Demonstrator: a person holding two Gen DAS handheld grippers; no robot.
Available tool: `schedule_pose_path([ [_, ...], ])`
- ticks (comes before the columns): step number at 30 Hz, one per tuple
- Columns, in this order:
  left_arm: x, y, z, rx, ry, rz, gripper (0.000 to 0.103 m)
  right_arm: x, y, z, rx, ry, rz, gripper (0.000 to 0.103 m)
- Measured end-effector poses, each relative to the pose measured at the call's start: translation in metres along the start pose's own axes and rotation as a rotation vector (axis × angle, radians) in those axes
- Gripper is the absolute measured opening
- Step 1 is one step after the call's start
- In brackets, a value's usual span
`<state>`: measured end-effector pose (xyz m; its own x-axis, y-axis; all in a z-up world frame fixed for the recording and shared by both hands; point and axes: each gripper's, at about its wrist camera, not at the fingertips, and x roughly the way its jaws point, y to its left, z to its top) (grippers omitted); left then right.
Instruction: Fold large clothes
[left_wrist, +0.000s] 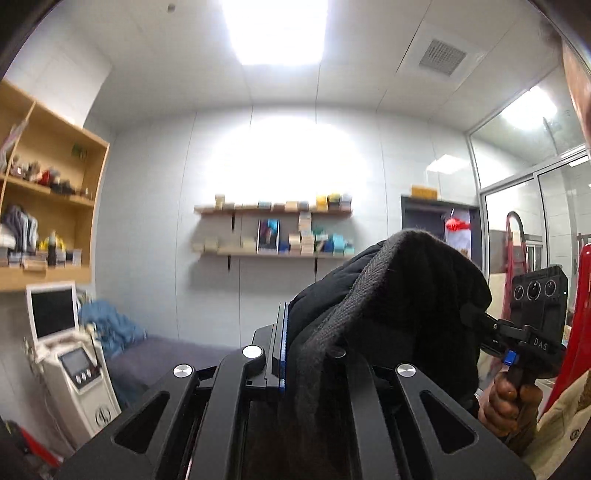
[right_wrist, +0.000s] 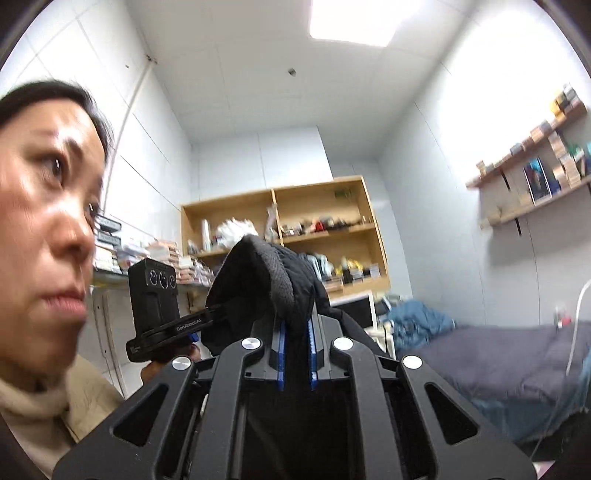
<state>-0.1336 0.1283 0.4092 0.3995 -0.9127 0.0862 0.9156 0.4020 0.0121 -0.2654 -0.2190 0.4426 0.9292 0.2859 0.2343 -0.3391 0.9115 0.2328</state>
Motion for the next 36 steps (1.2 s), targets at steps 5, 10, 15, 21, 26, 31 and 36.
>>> schedule_pose_path([
  [5, 0.057, 0.022, 0.002, -0.080, 0.080, 0.059, 0.006, 0.045, -0.065, -0.019, 0.111, 0.093, -0.181, 0.010],
  [10, 0.190, 0.070, -0.099, -0.216, 0.423, 0.142, 0.038, 0.089, -0.184, -0.118, 0.336, 0.327, -0.508, 0.011],
  [15, 0.249, 0.093, -0.241, -0.244, 0.633, 0.322, 0.097, 0.100, -0.276, -0.250, 0.495, 0.589, -0.780, 0.079],
  [21, 0.246, 0.109, -0.356, -0.260, 0.965, 0.422, 0.097, 0.072, -0.320, -0.356, 0.666, 0.790, -0.926, 0.083],
  [26, 0.215, 0.144, -0.400, -0.268, 1.062, 0.506, 0.097, 0.029, -0.328, -0.404, 0.677, 0.882, -1.003, 0.083],
  [31, 0.159, 0.179, -0.446, -0.361, 1.167, 0.602, 0.097, -0.021, -0.317, -0.428, 0.661, 0.976, -1.082, 0.083],
  [36, 0.101, 0.179, -0.496, -0.404, 1.317, 0.645, 0.097, -0.073, -0.296, -0.462, 0.705, 1.091, -1.153, 0.083],
])
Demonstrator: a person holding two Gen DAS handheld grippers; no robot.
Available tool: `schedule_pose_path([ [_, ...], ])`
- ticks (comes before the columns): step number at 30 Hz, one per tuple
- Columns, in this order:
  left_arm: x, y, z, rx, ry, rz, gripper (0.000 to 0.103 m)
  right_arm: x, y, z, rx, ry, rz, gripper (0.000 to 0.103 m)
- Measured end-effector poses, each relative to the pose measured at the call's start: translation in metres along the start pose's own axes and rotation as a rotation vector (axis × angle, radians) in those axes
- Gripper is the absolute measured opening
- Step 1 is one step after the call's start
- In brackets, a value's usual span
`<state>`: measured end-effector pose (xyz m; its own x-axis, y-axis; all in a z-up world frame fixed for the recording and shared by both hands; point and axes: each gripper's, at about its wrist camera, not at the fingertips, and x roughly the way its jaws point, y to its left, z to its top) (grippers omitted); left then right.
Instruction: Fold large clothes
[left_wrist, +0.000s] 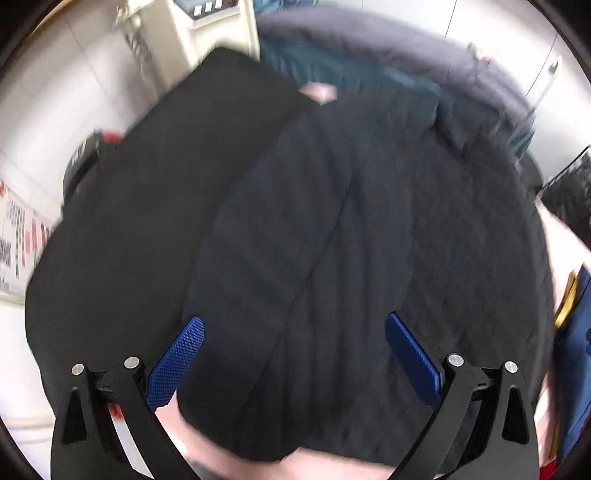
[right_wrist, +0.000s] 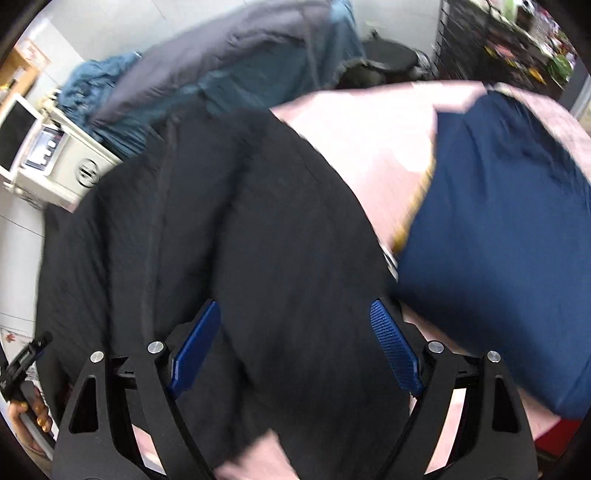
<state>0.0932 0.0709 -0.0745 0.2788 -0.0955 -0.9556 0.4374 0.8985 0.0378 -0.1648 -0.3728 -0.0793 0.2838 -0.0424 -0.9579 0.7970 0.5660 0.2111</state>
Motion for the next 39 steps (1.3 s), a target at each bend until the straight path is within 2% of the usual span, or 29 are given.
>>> schedule_pose_path([
  [3, 0.009, 0.002, -0.024, 0.022, 0.030, 0.024, 0.097, 0.004, -0.009, -0.018, -0.002, 0.034, -0.017, 0.083],
  [9, 0.022, -0.007, -0.056, 0.150, -0.010, 0.170, 0.097, 0.017, -0.008, -0.051, -0.116, 0.097, -0.071, 0.083],
  [12, 0.032, 0.008, -0.062, 0.135, 0.008, 0.225, 0.097, 0.027, -0.021, -0.068, -0.113, 0.131, -0.123, 0.083],
  [18, 0.038, 0.071, -0.050, -0.088, -0.006, 0.141, 0.097, 0.062, -0.086, -0.099, 0.096, 0.238, -0.121, 0.083],
  [20, 0.051, 0.084, -0.047, -0.125, 0.020, 0.120, 0.097, 0.075, -0.101, -0.109, 0.139, 0.269, -0.099, 0.083],
  [21, 0.060, 0.087, -0.046, -0.138, 0.040, 0.090, 0.097, 0.083, -0.107, -0.115, 0.163, 0.290, -0.061, 0.083],
  [24, 0.080, 0.083, -0.043, -0.151, 0.092, 0.023, 0.097, 0.083, -0.107, -0.120, 0.153, 0.266, -0.032, 0.083],
  [25, 0.086, 0.080, -0.041, -0.151, 0.104, 0.016, 0.097, 0.083, -0.104, -0.121, 0.140, 0.262, -0.023, 0.080],
  [27, 0.094, 0.076, -0.038, -0.162, 0.117, 0.015, 0.094, 0.078, -0.097, -0.123, 0.103, 0.250, -0.026, 0.053],
  [28, 0.095, 0.076, -0.035, -0.171, 0.117, 0.012, 0.092, 0.075, -0.094, -0.123, 0.092, 0.243, -0.008, 0.043],
  [29, 0.094, 0.075, -0.033, -0.181, 0.118, 0.005, 0.087, 0.071, -0.092, -0.122, 0.081, 0.233, 0.003, 0.027],
  [30, 0.093, 0.070, -0.033, -0.180, 0.118, 0.001, 0.078, 0.064, -0.088, -0.120, 0.062, 0.214, 0.000, 0.018],
  [32, 0.086, 0.054, -0.029, -0.150, 0.112, 0.013, 0.065, 0.045, -0.079, -0.113, 0.029, 0.170, -0.001, 0.011],
  [34, 0.077, 0.044, -0.021, -0.094, 0.104, 0.034, 0.048, 0.019, -0.072, -0.104, 0.001, 0.104, -0.011, 0.009],
  [35, 0.072, 0.040, -0.017, -0.073, 0.093, 0.044, 0.033, 0.008, -0.068, -0.099, -0.020, 0.073, -0.025, 0.008],
  [36, 0.064, 0.033, -0.012, -0.048, 0.077, 0.068, 0.026, -0.011, -0.061, -0.091, -0.058, 0.029, -0.050, 0.008],
  [38, 0.042, 0.024, -0.001, -0.006, 0.024, 0.087, 0.018, -0.051, -0.050, -0.073, -0.136, -0.055, -0.078, 0.007],
  [39, 0.031, 0.021, 0.004, 0.009, -0.010, 0.085, 0.008, -0.070, -0.043, -0.064, -0.183, -0.099, -0.104, 0.007],
])
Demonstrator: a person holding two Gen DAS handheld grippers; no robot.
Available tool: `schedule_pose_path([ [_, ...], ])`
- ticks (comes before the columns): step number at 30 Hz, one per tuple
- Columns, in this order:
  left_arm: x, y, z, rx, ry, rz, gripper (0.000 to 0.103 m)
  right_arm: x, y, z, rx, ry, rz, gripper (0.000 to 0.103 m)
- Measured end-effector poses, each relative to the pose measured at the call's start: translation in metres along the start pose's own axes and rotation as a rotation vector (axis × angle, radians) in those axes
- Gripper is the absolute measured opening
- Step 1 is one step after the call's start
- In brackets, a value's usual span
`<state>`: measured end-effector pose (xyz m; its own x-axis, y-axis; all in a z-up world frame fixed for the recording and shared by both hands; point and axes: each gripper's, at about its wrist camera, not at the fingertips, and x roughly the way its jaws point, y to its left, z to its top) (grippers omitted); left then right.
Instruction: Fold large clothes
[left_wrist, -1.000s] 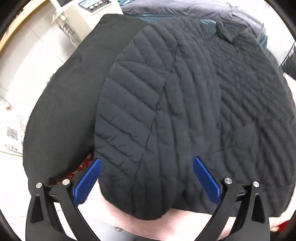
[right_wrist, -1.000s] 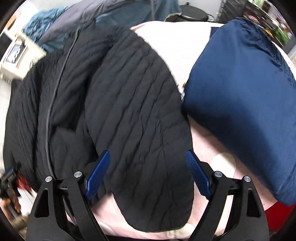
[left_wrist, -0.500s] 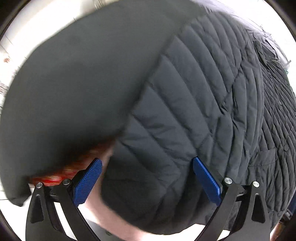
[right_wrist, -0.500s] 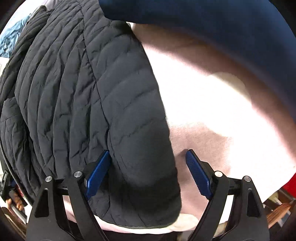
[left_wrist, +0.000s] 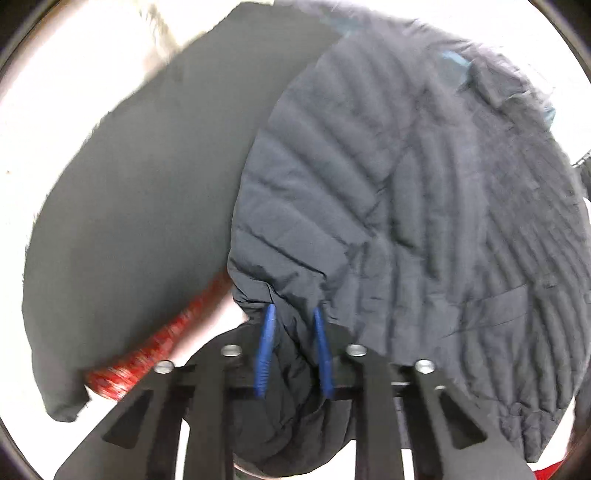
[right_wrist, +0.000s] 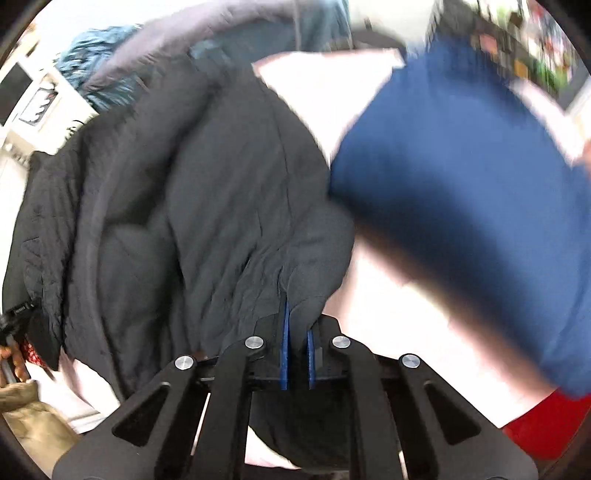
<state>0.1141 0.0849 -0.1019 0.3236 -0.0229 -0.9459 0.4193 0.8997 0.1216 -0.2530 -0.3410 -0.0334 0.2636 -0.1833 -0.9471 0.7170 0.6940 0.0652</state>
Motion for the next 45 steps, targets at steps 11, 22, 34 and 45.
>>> schedule_pose_path([
  [11, -0.132, 0.023, 0.078, -0.030, -0.371, 0.129, 0.000, -0.111, -0.061, 0.097, -0.217, -0.307, -0.389, 0.006],
  [22, -0.154, 0.126, 0.145, -0.249, -0.365, 0.281, 0.072, -0.011, -0.179, 0.122, 0.130, -0.012, -0.485, 0.053],
  [34, -0.111, 0.047, 0.061, -0.033, -0.294, 0.171, 0.097, -0.030, -0.108, 0.070, 0.148, -0.221, -0.267, 0.083],
  [45, -0.059, -0.044, -0.013, 0.183, -0.137, -0.164, 0.097, 0.076, 0.042, 0.022, -0.258, 0.125, 0.101, 0.089],
])
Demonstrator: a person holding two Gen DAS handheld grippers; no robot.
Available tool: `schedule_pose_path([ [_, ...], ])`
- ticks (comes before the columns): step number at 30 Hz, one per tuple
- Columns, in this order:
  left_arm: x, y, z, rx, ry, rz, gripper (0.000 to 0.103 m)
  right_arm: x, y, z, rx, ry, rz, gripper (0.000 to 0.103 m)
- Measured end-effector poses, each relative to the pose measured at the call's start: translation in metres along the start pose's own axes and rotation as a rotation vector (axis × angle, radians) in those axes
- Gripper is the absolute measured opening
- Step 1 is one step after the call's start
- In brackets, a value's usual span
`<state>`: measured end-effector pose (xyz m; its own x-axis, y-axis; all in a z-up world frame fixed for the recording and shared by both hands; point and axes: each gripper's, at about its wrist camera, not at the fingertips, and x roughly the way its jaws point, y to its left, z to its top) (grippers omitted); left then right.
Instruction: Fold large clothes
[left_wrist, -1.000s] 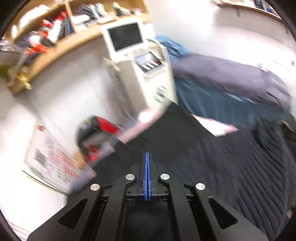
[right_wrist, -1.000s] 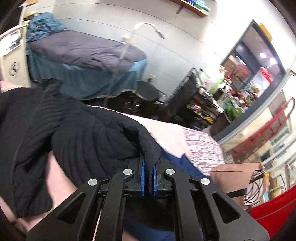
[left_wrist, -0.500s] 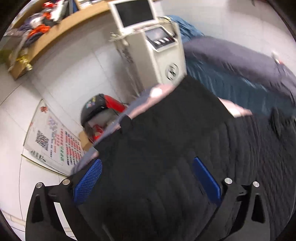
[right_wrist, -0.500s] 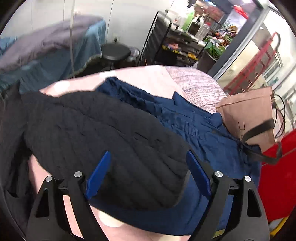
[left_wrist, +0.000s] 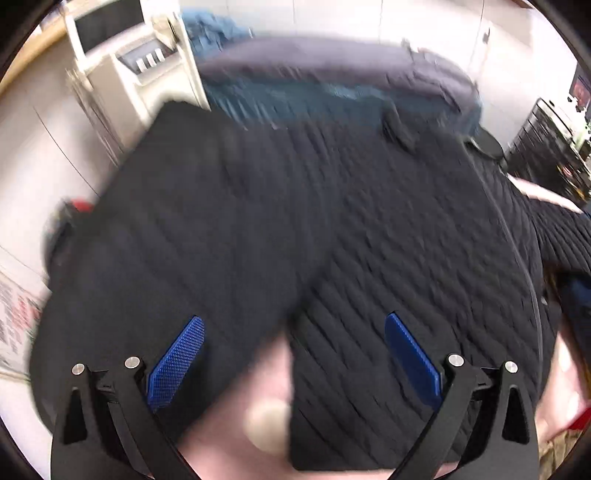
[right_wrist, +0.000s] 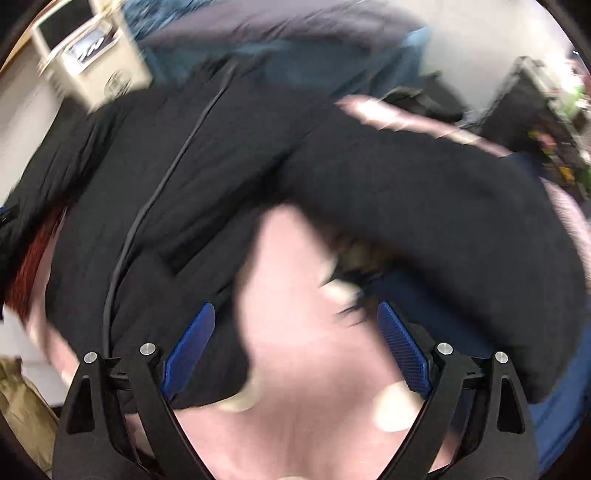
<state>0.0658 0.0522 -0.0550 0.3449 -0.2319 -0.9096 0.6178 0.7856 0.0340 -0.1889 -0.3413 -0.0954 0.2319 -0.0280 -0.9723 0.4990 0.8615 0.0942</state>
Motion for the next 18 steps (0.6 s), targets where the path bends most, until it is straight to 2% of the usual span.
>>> schedule_pose_path([
  [2, 0.015, -0.001, -0.020, -0.016, 0.066, -0.033, 0.097, 0.019, 0.017, -0.010, -0.018, 0.051, 0.036, 0.089],
  [5, 0.032, 0.001, -0.043, -0.010, 0.128, -0.032, 0.097, 0.051, 0.024, -0.016, -0.009, 0.107, 0.087, 0.089],
  [8, 0.049, 0.003, -0.062, -0.011, 0.190, -0.058, 0.097, 0.081, 0.017, -0.015, 0.081, 0.156, 0.175, 0.089],
  [12, 0.070, 0.005, -0.078, -0.007, 0.267, -0.052, 0.097, 0.116, 0.013, -0.015, 0.188, 0.232, 0.297, 0.089],
  [16, 0.090, 0.018, -0.082, -0.087, 0.307, -0.068, 0.097, 0.119, 0.024, -0.011, 0.172, 0.219, 0.288, 0.092],
  [18, 0.098, 0.022, -0.082, -0.123, 0.318, -0.076, 0.097, 0.116, 0.031, -0.008, 0.143, 0.216, 0.297, 0.088],
])
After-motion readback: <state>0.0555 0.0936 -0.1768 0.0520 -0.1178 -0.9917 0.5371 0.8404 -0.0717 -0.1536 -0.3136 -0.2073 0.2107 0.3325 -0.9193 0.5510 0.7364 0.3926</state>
